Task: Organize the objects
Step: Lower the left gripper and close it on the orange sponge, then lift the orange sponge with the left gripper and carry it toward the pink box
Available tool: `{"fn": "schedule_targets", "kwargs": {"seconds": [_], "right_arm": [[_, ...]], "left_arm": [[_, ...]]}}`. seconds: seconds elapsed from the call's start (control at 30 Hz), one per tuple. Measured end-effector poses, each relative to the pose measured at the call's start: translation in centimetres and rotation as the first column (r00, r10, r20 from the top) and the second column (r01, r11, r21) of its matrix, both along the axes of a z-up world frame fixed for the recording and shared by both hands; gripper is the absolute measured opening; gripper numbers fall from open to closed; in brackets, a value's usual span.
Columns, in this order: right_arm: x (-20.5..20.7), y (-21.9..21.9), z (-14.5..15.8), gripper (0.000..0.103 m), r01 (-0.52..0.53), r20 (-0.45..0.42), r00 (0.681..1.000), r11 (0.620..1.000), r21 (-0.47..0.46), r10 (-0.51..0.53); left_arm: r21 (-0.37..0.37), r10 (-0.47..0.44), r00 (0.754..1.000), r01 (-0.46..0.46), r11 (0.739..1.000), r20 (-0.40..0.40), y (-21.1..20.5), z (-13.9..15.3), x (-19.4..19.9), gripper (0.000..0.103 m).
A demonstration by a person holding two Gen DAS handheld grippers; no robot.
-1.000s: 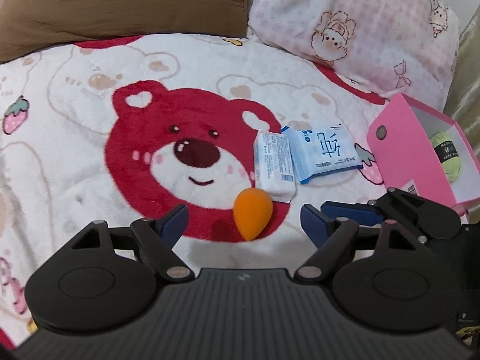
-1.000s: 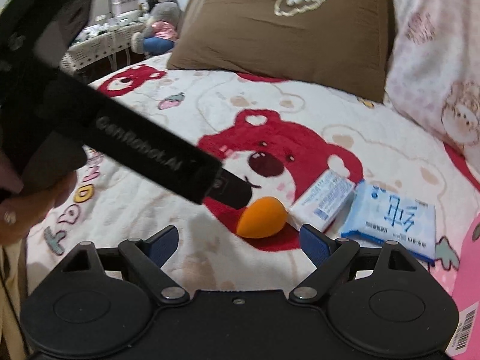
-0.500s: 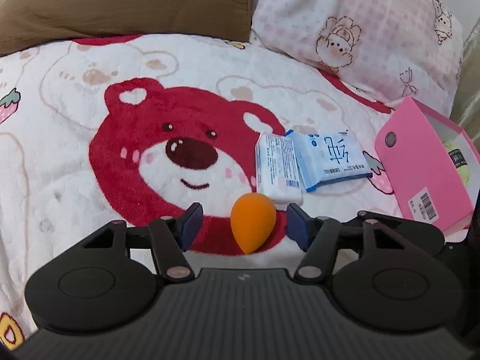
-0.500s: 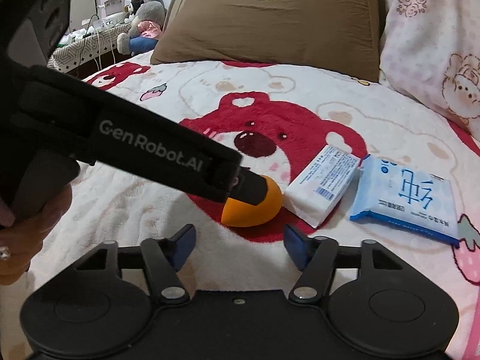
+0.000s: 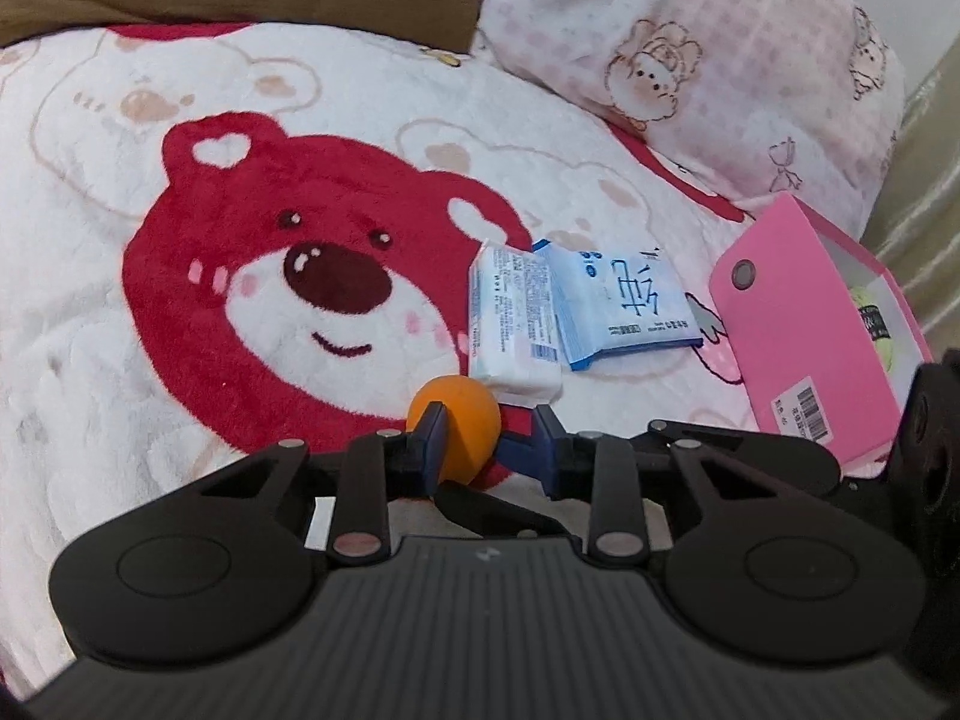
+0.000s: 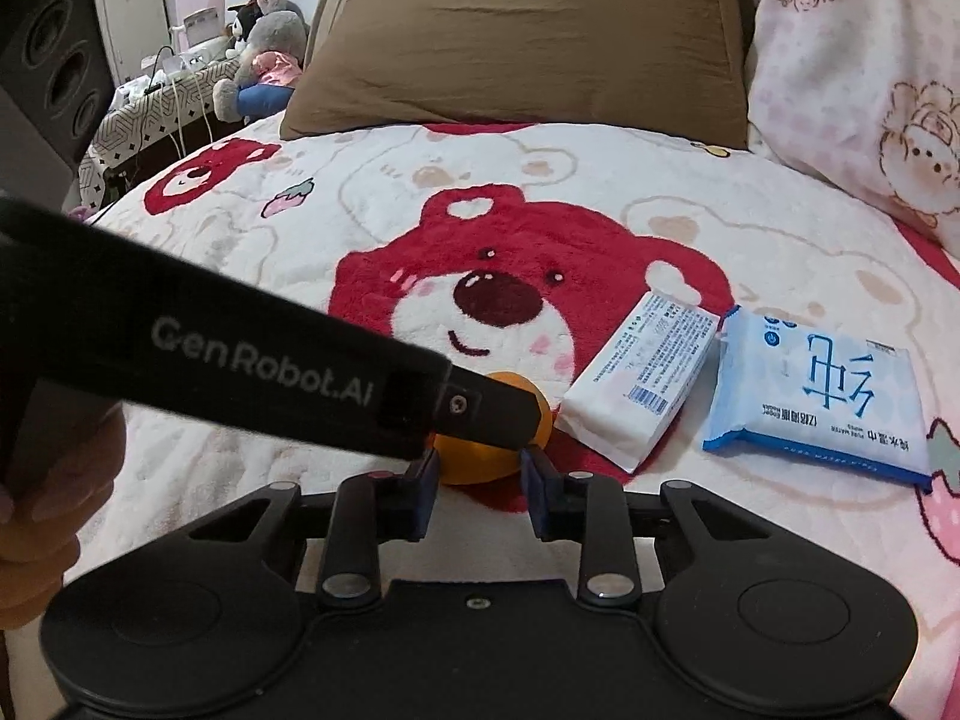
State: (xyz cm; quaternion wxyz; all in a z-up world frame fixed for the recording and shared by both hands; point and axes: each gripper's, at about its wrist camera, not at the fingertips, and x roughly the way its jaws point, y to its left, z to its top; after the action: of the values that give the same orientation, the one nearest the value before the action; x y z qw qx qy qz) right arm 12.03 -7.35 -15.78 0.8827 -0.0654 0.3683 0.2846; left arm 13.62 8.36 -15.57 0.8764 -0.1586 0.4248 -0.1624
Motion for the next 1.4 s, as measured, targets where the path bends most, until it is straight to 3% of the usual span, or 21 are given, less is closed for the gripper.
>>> {"fn": "schedule_targets", "kwargs": {"seconds": [0.13, 0.4, 0.53, 0.83, 1.17, 1.4], "right_arm": [[0.0, 0.3, -0.2, 0.035, 0.017, -0.006, 1.0, 1.0, 0.001, -0.017], [0.1, 0.7, -0.7, 0.043, 0.038, -0.004, 0.999, 0.999, -0.004, -0.038], [0.2, 1.0, -0.8, 0.045, 0.03, 0.011, 0.999, 1.0, -0.01, -0.03], [-0.4, 1.9, -0.6, 0.043, 0.009, 0.059, 0.998, 0.998, -0.07, -0.005], [-2.3, 2.1, 0.4, 0.041, -0.012, 0.138, 0.99, 0.983, -0.181, 0.038], [-3.4, 0.5, 1.4, 0.041, 0.017, 0.111, 0.994, 0.988, -0.156, 0.0]], "left_arm": [[0.068, 0.015, 1.0, -0.015, 0.998, 0.0, -0.1, -0.2, 0.1, 0.029], [0.076, 0.01, 1.0, -0.009, 0.997, -0.008, -0.2, -0.5, 0.2, 0.029], [0.116, 0.036, 0.999, -0.033, 0.993, -0.027, 0.0, -1.0, 0.5, 0.03], [0.005, 0.036, 0.997, -0.036, 0.999, -0.07, 0.7, -0.9, 0.6, 0.029], [0.029, -0.003, 0.995, 0.005, 1.0, -0.102, -0.7, -0.2, -0.1, 0.029], [0.017, -0.043, 0.994, 0.045, 0.999, -0.104, -2.2, 0.8, -1.1, 0.029]]}}
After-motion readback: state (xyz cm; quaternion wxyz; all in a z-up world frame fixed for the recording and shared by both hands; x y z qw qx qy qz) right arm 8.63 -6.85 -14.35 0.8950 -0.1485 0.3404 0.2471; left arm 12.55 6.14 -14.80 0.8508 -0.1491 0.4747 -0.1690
